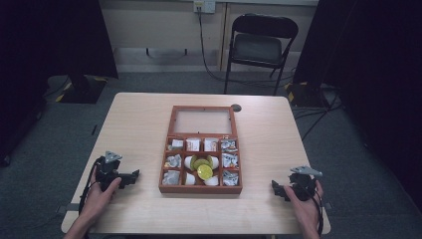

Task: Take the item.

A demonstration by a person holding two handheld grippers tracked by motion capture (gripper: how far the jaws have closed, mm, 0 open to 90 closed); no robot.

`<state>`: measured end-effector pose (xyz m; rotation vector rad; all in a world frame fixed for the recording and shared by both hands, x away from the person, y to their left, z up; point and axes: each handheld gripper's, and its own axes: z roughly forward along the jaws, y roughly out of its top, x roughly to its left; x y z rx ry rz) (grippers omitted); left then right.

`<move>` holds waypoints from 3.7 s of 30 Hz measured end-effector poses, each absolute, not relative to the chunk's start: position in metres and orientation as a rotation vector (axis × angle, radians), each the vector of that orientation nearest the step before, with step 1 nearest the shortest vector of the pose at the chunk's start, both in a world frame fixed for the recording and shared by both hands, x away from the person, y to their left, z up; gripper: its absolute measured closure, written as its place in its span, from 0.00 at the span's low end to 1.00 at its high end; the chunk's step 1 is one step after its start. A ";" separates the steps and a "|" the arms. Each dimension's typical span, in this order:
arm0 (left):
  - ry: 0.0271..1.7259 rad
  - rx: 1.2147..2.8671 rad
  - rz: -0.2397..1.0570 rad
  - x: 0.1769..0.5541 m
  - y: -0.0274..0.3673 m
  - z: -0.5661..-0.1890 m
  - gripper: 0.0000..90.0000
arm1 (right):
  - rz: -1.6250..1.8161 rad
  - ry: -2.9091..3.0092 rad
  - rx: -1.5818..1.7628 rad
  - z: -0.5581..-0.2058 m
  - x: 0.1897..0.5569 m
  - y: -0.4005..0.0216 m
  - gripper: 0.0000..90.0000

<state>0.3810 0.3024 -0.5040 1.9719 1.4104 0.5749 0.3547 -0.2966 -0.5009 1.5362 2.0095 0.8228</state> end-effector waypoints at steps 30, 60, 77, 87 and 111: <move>1.411 1.972 0.575 0.381 0.302 -0.504 0.00 | 0.856 1.978 1.564 -0.492 0.354 -0.292 0.22; 1.410 1.973 0.576 0.381 0.302 -0.504 0.00 | 1.029 1.992 1.484 -0.466 0.352 -0.275 0.27; 1.411 1.971 0.575 0.381 0.302 -0.504 0.00 | 1.094 2.035 1.395 -0.449 0.355 -0.254 0.30; 1.411 1.972 0.575 0.381 0.302 -0.504 0.00 | 1.131 2.055 1.327 -0.440 0.353 -0.238 0.31; 1.411 1.971 0.575 0.381 0.302 -0.504 0.00 | 1.221 2.191 1.205 -0.432 0.365 -0.192 0.32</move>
